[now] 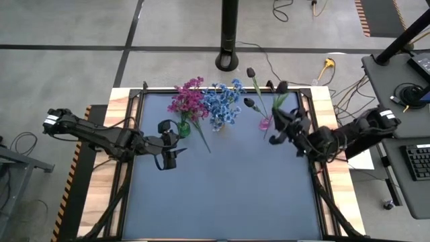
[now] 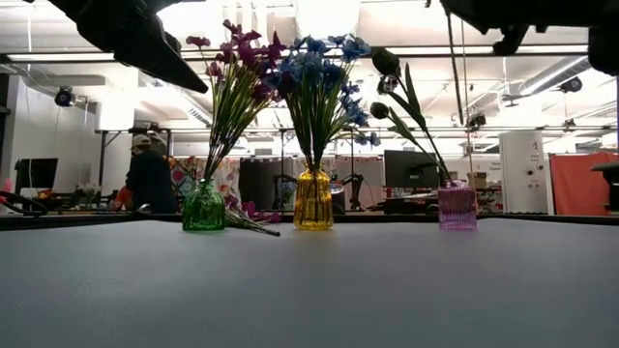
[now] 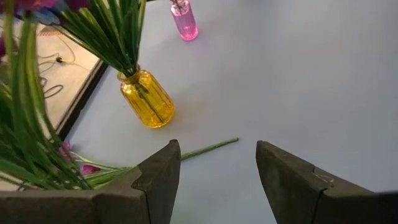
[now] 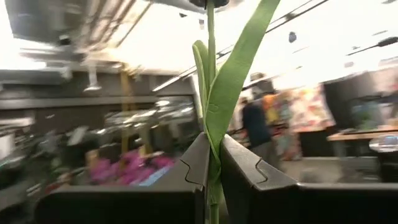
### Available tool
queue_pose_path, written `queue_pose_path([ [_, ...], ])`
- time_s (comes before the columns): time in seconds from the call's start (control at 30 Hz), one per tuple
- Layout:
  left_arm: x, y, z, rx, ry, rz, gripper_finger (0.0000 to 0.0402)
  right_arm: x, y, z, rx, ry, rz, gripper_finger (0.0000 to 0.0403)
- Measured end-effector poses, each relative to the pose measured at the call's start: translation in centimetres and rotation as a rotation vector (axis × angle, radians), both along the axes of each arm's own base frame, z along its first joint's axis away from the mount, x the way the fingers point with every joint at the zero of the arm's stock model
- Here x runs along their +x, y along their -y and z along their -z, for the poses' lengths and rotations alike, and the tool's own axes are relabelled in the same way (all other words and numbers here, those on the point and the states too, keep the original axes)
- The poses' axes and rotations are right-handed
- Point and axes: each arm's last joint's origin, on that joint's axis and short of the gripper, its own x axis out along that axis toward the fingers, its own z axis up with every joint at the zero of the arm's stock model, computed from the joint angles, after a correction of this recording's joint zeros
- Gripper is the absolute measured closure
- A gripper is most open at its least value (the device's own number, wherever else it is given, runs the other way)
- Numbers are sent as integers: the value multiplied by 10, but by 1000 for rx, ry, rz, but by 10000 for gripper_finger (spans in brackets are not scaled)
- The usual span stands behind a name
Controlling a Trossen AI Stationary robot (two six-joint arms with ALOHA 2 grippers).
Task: Sort flowers into vase by color
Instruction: Put the black flower into the purple flower vase
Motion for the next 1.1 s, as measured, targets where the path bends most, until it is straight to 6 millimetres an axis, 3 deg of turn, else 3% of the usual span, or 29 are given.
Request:
queue_pose_path([
  [0.23,0,-1,0,16,0,-19,208,-6,33,-12,33,43,230,381],
  [0.5,0,-1,0,24,1,-29,208,-3,65,7,117,-31,369,381],
  [1.1,1,-1,0,43,1,-25,208,-14,94,37,153,-47,406,381],
])
